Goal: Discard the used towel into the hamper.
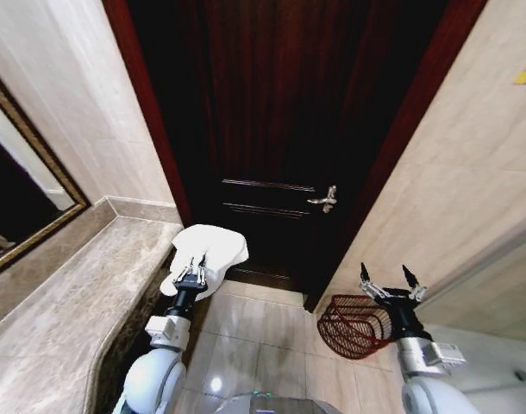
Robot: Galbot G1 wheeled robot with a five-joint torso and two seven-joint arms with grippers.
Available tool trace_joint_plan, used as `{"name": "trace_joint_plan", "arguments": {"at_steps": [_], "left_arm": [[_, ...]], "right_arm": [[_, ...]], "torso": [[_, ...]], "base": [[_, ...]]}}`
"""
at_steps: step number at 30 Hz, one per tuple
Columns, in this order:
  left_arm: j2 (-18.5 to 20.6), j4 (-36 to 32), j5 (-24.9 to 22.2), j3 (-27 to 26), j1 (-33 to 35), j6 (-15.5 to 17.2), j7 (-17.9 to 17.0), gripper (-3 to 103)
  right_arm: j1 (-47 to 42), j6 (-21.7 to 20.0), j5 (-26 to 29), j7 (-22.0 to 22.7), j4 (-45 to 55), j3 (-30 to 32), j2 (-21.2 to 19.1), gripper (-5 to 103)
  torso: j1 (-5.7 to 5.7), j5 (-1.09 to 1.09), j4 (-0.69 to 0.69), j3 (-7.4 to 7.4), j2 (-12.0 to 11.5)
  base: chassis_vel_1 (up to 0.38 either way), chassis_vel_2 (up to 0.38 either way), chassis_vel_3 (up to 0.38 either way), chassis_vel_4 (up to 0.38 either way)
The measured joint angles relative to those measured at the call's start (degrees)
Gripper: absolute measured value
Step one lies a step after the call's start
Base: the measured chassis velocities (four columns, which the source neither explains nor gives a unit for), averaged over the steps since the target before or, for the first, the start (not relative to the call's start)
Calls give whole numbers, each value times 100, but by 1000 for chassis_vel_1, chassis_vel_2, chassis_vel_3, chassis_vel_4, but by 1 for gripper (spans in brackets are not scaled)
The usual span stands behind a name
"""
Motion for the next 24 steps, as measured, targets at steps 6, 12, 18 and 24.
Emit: {"name": "trace_joint_plan", "arguments": {"at_steps": [6,12,18,24], "left_arm": [[5,31,0,21,-12,0,5,10],[16,37,-3,19,-20,0,10,10],[45,38,-18,5,-25,9,18,10],[50,53,-35,8,-71,17,18,10]], "right_arm": [[3,0,-31,-2,7,-1,18,100],[21,-34,-47,-4,37,-3,15,100],[30,-77,-88,-11,71,-18,32,100],[-10,-77,-92,-32,88,-7,55,100]], "torso": [[0,0,0,0,0],[0,0,0,0,-1],[0,0,0,0,-1],[0,0,0,0,-1]], "base": [[-54,-102,-49,1],[-48,-105,-43,5],[-50,-104,-46,5],[-55,-111,-50,8]]}}
